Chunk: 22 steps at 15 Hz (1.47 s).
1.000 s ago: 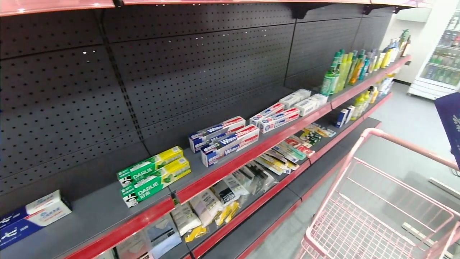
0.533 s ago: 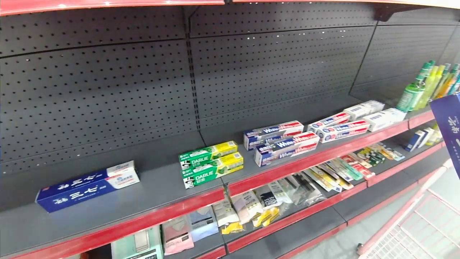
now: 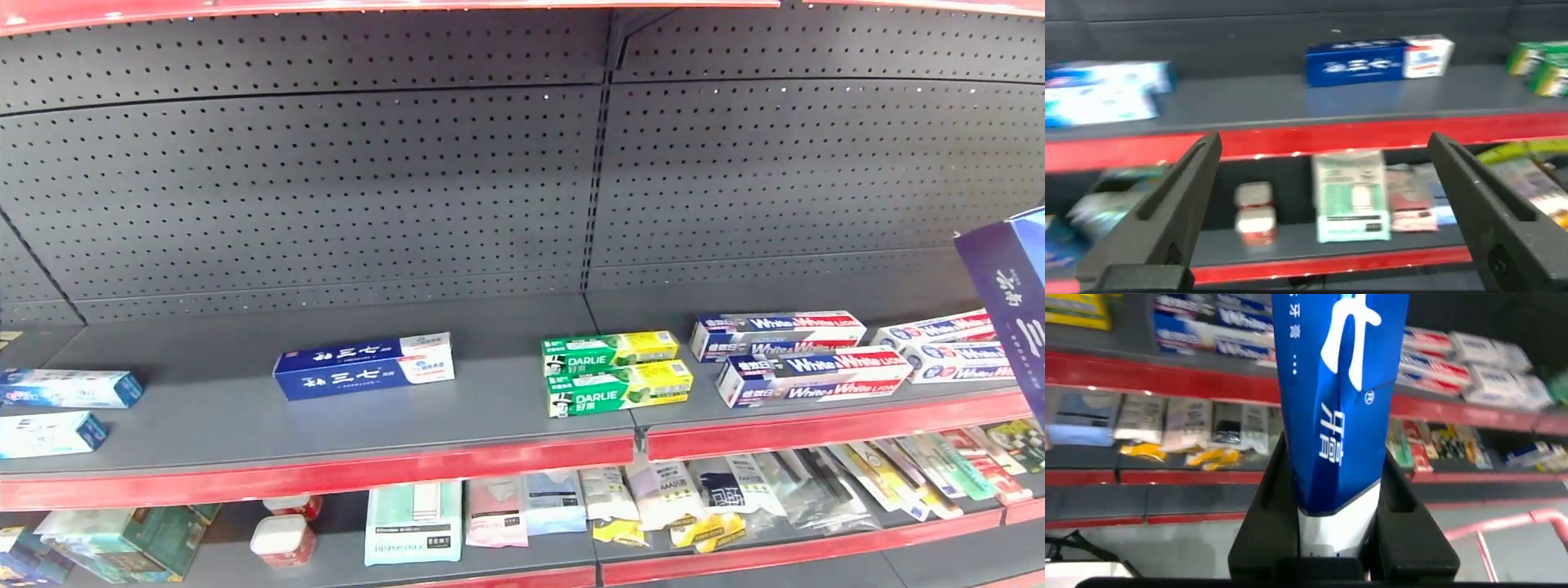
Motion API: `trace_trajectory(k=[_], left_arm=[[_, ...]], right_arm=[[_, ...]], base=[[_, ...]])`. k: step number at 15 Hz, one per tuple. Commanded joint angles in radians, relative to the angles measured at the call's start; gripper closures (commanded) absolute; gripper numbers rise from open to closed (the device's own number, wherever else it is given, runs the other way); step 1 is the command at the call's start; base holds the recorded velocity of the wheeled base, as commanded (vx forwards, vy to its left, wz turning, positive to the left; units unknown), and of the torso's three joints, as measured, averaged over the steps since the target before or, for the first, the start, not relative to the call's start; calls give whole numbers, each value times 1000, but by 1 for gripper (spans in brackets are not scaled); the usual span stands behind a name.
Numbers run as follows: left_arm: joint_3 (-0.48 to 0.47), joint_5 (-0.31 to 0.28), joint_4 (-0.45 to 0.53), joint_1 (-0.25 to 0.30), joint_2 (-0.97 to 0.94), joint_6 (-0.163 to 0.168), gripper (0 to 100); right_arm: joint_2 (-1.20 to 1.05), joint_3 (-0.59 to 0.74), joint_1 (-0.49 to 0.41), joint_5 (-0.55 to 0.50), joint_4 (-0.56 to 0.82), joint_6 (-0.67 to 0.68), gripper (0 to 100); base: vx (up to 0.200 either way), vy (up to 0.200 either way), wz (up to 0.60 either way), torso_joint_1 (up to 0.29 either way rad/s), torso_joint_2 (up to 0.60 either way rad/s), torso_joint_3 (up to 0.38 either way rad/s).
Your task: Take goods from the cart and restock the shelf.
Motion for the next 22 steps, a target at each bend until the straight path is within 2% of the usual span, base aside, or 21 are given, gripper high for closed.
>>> trace_trajectory(k=[1, 6, 10, 14, 15, 16, 18, 19, 20, 21, 22], left_arm=[[0, 0, 0, 0, 1, 0, 0], [0, 0, 0, 0, 1, -1, 0], [-1, -1, 0, 0, 5, 2, 0], [-4, -34, 0, 0, 7, 11, 0], [-98, -34, 9, -1, 58, 7, 0], [-299, -27, 14, -3, 285, -52, 0], [-432, -14, 6, -1, 495, -178, 0], [-441, -9, -5, 0, 575, -162, 0], [-455, 23, -20, 9, 703, -139, 0], [-463, 59, -60, 25, 825, -142, 0], [-454, 66, -169, 25, 952, -141, 0]], right_arm=[[2, 0, -1, -1, -1, 0, 100], [-14, 23, 2, 60, -2, 9, 100], [-50, 52, 16, 273, -71, 86, 100], [-92, 76, 10, 292, -65, 108, 100], [-95, 75, 10, 292, -65, 123, 100], [-97, 72, 10, 292, -65, 134, 100], [-90, 70, 10, 292, -67, 138, 100], [-86, 67, 10, 290, -65, 138, 100], [-81, 59, 5, 282, -65, 134, 100], [-75, 49, 7, 276, -64, 134, 100], [-63, 41, 7, 270, -65, 134, 100]], base=[[0, 0, 0, 0, 0, 0], [0, 0, 0, 0, 0, 0], [0, 0, 0, 0, 0, 0], [0, 0, 0, 0, 0, 0], [0, 0, 0, 0, 0, 0], [0, 0, 0, 0, 0, 0], [0, 0, 0, 0, 0, 0], [0, 0, 0, 0, 0, 0], [0, 0, 0, 0, 0, 0], [0, 0, 0, 0, 0, 0], [0, 0, 0, 0, 0, 0]])
